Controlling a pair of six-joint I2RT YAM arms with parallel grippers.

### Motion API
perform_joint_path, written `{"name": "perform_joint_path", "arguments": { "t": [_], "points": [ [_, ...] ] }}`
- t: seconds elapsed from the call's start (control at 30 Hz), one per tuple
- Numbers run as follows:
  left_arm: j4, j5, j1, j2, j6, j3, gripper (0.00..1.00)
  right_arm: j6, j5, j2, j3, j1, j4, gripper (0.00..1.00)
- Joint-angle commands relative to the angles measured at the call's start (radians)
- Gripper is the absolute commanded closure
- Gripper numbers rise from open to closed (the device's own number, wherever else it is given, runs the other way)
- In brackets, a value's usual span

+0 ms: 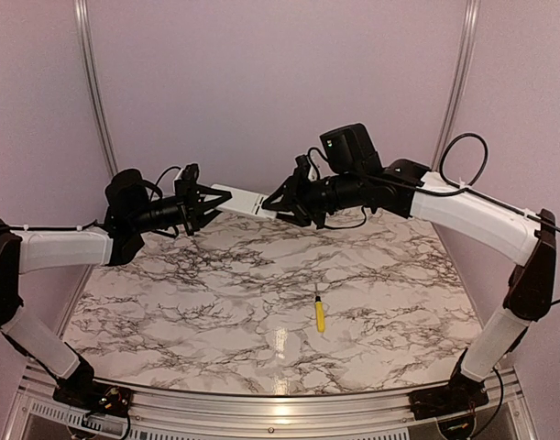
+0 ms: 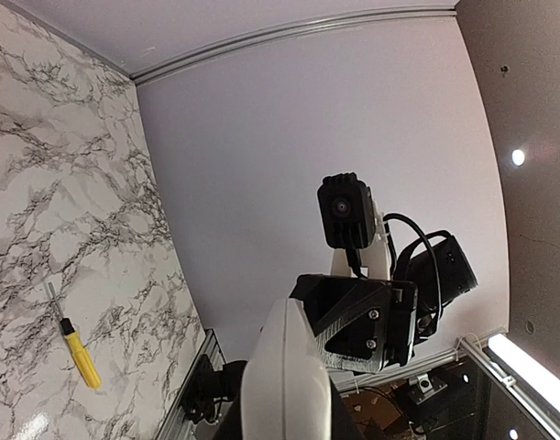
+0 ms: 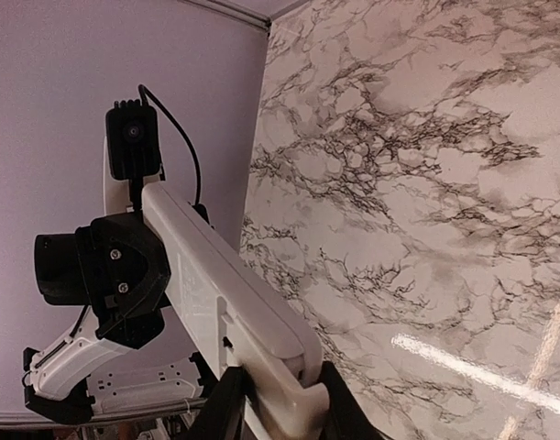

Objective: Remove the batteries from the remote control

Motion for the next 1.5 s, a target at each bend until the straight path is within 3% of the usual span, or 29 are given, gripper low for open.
{"name": "perform_joint_path", "arguments": {
  "t": [0.0, 0.47, 0.87, 0.97, 1.2, 1.43, 1.47],
  "points": [
    [-0.007, -0.001, 0.028, -0.042, -0.009, -0.032, 1.0, -0.023, 0.032, -0.021, 0.001, -0.001, -0.016, 0.75],
    [-0.007, -0.002, 0.05, -0.073, -0.011, -0.062, 1.0, -0.022, 0.014, -0.002, -0.004, 0.012, 0.012, 0.76],
    [-0.096, -0.016, 0.05, -0.1, 0.058, -0.067, 1.0, -0.045, 0.021, 0.008, -0.019, 0.017, 0.002, 0.69],
    [-0.141, -0.023, 0.049, -0.107, 0.088, -0.068, 1.0, -0.064, 0.039, 0.001, -0.018, 0.018, -0.027, 0.61],
    [-0.232, -0.057, 0.049, -0.147, 0.134, -0.095, 1.0, -0.133, 0.133, -0.035, -0.019, 0.016, -0.154, 0.3],
    [-0.28, -0.108, 0.036, -0.246, 0.171, -0.221, 1.0, -0.21, 0.205, -0.073, -0.05, 0.007, -0.253, 0.11],
    [-0.286, -0.122, 0.031, -0.261, 0.172, -0.236, 1.0, -0.223, 0.222, -0.075, -0.05, 0.004, -0.272, 0.03]
  ]
}}
